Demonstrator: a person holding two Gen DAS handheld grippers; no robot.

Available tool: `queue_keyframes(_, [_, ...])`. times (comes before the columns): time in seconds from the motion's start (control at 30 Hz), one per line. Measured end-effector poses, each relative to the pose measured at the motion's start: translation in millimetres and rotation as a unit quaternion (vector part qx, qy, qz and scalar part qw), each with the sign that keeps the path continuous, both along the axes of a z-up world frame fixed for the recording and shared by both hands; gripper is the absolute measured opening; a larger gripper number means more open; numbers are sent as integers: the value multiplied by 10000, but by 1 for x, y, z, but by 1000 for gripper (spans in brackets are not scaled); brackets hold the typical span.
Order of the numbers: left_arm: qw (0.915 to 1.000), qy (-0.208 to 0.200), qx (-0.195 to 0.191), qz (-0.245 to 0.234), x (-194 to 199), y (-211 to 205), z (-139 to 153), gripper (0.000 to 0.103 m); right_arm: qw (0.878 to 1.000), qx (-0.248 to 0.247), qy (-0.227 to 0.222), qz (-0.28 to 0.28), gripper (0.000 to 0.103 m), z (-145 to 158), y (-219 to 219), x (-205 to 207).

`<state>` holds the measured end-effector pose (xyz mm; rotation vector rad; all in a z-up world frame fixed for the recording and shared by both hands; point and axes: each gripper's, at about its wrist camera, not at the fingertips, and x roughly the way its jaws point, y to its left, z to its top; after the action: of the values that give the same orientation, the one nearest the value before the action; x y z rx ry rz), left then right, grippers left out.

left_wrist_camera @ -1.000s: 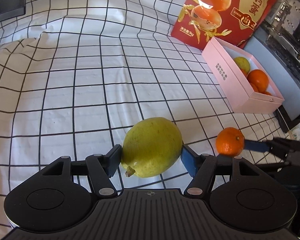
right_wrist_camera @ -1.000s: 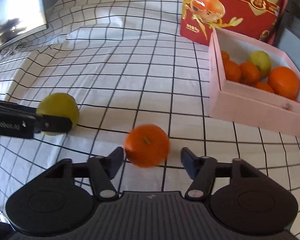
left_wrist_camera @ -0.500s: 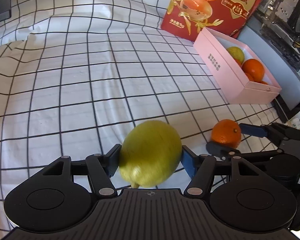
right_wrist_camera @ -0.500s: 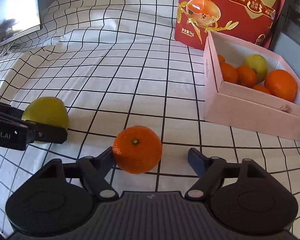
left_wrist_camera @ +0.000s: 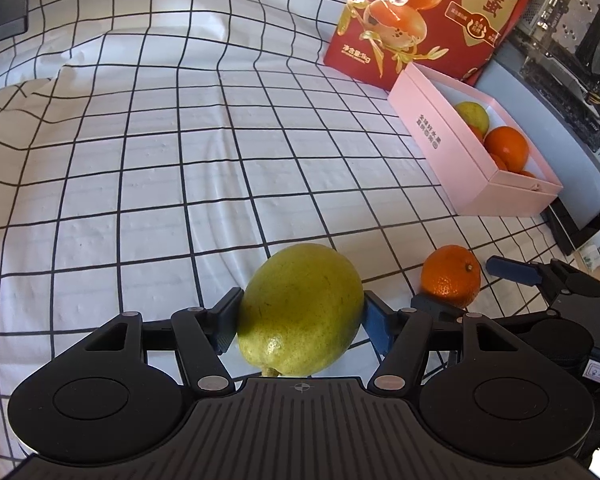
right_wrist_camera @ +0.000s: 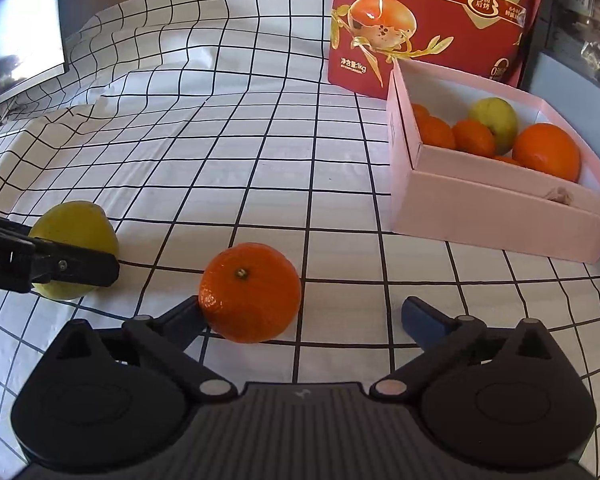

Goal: Organize fruits

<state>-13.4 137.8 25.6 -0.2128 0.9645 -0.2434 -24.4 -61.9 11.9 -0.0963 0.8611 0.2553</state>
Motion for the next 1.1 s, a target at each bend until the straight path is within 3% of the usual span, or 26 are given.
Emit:
queue_keyframes(0.2, [9996, -84, -262, 19, -3, -2, 16, 65, 9999, -31, 74, 77, 103, 1, 0, 2])
queue_keyframes(0.37, [9988, -268, -86, -405, -3, -24, 31, 62, 9995, 83, 272, 144, 99, 6, -6, 4])
queue_keyframes(0.47, [9977, -254, 135, -618, -5, -38, 30, 54, 9992, 216, 313, 78, 96, 10, -13, 0])
queue_keyframes(0.67, [9960, -202, 372, -789, -10, -45, 22, 51, 10000, -40, -49, 31, 94, 23, -18, -7])
queue_keyframes(0.9, [9976, -293, 340, -536, -10, -31, 27, 51, 10000, 4, -19, 98, 93, 30, -18, -10])
queue_keyframes(1.1, [9986, -498, -25, 157, -10, 18, 41, 51, 9979, 207, -48, 613, 93, 43, -7, -25])
